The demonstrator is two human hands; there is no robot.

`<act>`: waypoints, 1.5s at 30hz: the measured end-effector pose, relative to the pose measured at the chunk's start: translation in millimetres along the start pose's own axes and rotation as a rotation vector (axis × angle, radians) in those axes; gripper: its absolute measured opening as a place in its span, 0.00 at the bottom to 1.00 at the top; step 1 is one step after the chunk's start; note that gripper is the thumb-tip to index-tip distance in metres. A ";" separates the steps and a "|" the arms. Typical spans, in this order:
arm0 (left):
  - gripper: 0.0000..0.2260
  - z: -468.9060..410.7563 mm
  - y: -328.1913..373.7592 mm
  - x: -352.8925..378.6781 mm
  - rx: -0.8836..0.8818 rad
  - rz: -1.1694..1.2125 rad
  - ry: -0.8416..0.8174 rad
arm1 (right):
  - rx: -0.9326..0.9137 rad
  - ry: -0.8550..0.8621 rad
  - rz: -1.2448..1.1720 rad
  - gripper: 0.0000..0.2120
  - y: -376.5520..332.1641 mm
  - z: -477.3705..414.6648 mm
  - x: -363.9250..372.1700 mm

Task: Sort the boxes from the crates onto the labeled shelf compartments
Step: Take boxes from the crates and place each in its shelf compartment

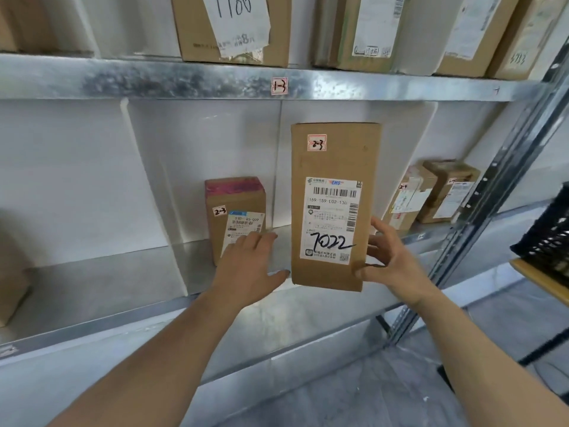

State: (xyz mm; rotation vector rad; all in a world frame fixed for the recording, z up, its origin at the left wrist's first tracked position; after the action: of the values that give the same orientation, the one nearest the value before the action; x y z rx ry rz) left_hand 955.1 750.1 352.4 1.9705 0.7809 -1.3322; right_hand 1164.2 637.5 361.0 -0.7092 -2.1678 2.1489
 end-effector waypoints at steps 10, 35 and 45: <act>0.34 -43.0 8.0 46.5 -0.156 0.027 -0.150 | 0.052 -0.200 -0.024 0.49 35.9 -102.6 -18.7; 0.17 -117.3 29.4 140.2 -0.712 0.444 -0.114 | 0.065 -0.404 0.086 0.41 133.2 -217.9 -3.8; 0.31 -71.6 45.7 116.8 -0.633 0.265 -0.170 | 0.004 -0.167 0.403 0.42 116.8 -168.2 -29.4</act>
State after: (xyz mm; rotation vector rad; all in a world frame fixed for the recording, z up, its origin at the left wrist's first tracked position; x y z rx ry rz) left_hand 1067.3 791.2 271.1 1.3821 0.7170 -0.9301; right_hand 1279.7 782.4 268.9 -1.0861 -2.2586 2.4777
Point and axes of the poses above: each hand's wrist, its own z-axis away from the middle knuckle, its own x-axis out of the palm, y = z × x, the point moved 7 cm from there along -z, towards the middle knuckle, and after that the axes turned 4 degrees about -z, right-handed, at the moved point
